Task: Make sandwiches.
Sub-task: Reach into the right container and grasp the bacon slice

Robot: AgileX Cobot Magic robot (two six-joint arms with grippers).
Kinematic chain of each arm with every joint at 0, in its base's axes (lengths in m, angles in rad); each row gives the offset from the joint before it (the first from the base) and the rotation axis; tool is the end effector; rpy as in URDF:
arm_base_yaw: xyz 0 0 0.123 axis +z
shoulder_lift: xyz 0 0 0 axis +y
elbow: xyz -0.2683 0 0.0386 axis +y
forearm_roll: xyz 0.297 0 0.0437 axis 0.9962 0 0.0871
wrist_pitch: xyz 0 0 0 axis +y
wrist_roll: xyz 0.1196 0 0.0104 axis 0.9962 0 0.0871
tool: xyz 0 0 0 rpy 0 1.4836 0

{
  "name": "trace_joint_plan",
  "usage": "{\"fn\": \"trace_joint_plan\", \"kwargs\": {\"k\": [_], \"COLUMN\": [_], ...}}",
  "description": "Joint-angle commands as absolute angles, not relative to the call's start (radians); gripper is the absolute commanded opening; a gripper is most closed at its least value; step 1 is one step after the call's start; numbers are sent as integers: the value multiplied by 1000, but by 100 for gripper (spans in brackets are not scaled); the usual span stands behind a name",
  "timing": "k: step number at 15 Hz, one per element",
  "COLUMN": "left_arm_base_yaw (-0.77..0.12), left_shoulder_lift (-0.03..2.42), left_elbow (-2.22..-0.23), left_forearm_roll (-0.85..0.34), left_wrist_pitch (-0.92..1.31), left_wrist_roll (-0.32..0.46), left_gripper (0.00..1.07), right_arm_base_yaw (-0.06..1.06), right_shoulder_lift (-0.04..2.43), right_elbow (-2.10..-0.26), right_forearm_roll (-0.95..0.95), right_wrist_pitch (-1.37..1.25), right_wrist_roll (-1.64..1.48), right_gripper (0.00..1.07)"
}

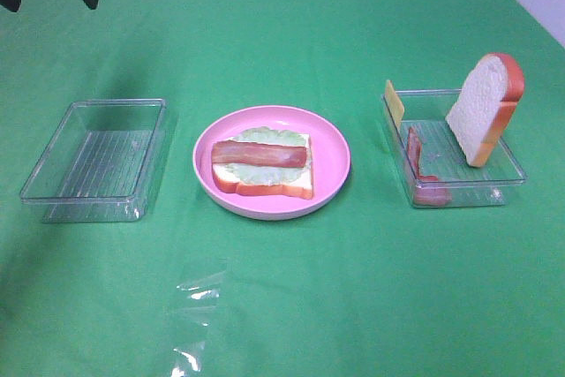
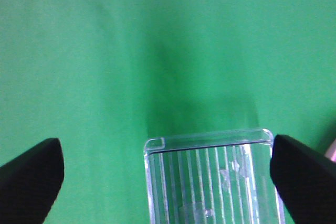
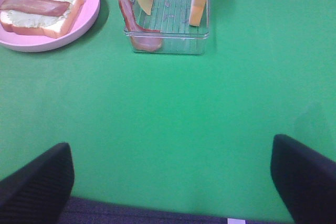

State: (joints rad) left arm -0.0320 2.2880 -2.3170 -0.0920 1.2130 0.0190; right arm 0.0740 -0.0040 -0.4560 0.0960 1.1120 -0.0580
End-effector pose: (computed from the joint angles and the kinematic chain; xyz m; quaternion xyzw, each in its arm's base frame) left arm 0.5551 -0.0281 0.2458 0.0192 0.9708 -0.0472 0.2342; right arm 0.0784 0.0162 0.2677 -0.0598 0.8731 0.0518 0.4811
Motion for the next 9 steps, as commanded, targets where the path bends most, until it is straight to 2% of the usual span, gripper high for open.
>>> {"fn": "trace_joint_plan", "kwargs": {"k": [1, 3, 7, 9], "left_arm_base_yaw": [-14, 21, 6, -8], "left_shoulder_lift": [2281, 2282, 2268, 2211], "left_elbow": [-2315, -2315, -2306, -2205], "left_forearm_roll": [-44, -54, -86, -84], "left_wrist_pitch": [1320, 1320, 1321, 1321], "left_wrist_roll": [16, 14, 21, 12], "left_gripper": [101, 101, 101, 101], "right_arm_base_yaw": [73, 73, 73, 73], "right_shoulder_lift": [-29, -29, -29, -29], "right_elbow": [-453, -453, -453, -453], "right_forearm_roll": [94, 100, 100, 100], "right_wrist_pitch": [1101, 1101, 1101, 1101], "right_wrist_roll": [-52, -52, -52, -52], "right_gripper": [98, 98, 98, 98]}}
